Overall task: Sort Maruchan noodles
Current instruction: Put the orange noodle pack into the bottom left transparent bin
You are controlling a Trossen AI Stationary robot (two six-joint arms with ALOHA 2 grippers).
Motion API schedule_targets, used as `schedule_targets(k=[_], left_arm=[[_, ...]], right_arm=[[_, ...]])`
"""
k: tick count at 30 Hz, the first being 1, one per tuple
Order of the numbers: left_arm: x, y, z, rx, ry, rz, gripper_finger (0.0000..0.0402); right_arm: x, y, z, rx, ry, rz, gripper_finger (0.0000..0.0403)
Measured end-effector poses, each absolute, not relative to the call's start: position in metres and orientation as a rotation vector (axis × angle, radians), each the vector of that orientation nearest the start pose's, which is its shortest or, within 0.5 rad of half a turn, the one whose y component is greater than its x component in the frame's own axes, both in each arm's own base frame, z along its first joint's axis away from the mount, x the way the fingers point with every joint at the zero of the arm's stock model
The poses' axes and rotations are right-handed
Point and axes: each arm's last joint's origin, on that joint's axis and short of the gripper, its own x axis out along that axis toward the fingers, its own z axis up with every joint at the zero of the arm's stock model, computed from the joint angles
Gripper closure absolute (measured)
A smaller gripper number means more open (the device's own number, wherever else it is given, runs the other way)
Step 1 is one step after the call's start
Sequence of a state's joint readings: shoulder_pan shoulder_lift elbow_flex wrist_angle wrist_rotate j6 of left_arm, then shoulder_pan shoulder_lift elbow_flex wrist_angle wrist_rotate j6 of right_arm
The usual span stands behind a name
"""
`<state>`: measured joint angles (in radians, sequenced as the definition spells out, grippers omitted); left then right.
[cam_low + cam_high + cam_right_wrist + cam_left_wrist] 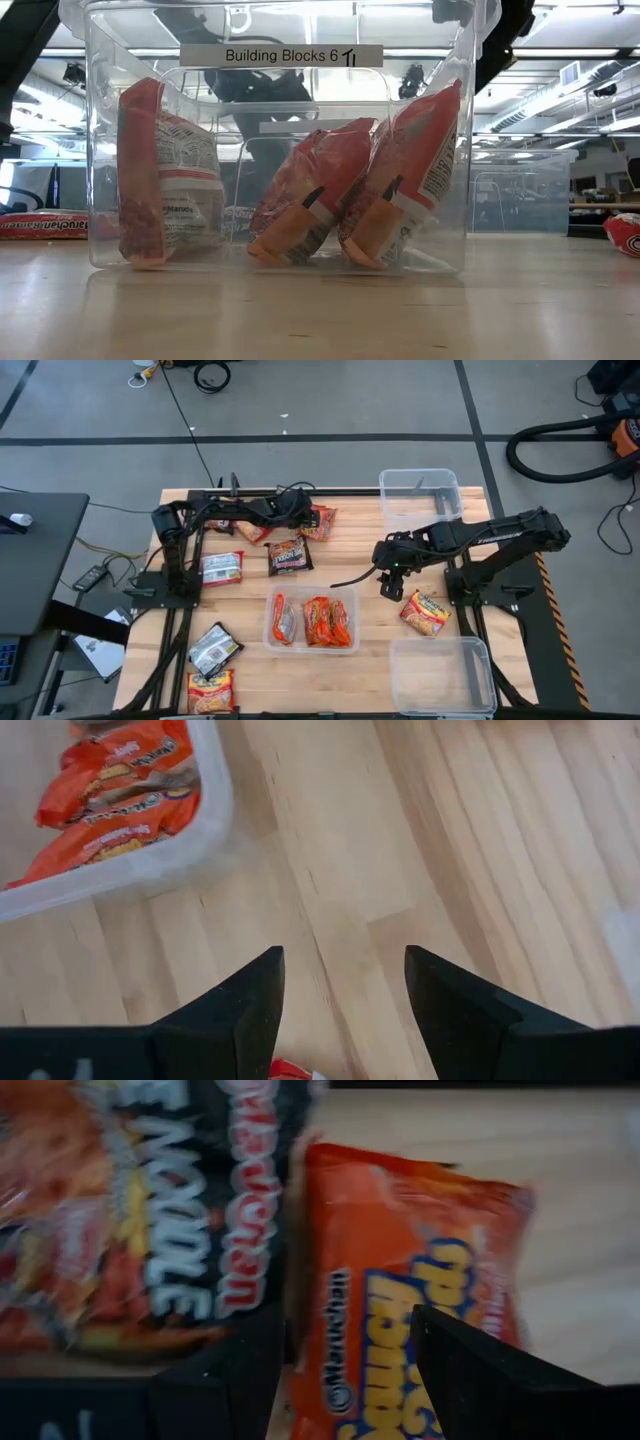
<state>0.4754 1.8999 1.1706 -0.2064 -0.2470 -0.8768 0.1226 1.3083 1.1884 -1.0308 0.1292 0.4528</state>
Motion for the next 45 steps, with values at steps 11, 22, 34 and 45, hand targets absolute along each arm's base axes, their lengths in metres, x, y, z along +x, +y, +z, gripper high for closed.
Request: schedule_targets(k=[11,22,34,45], left_arm=[[0.333,0.205,0.14,-0.995,0.663,0.895,0.0199],[0.355,0.173,0.133,-0.836,0.761,0.687,0.0235],[0.361,0.135,0.144,-0.565,0.925,0.28,0.0392],[0.342,0.142,0.204,-0.34,0.801,0.209,0.0399]], right_arm=[[0.246,0.008,0.286,0.347,1.081,-0.298,0.019],[0.25,0.003,0.286,0.393,1.042,-0.284,0.0191],[0.247,0.006,0.285,0.46,1.097,-0.215,0.0191],[0.238,0.006,0.285,0.435,1.16,-0.215,0.0191]])
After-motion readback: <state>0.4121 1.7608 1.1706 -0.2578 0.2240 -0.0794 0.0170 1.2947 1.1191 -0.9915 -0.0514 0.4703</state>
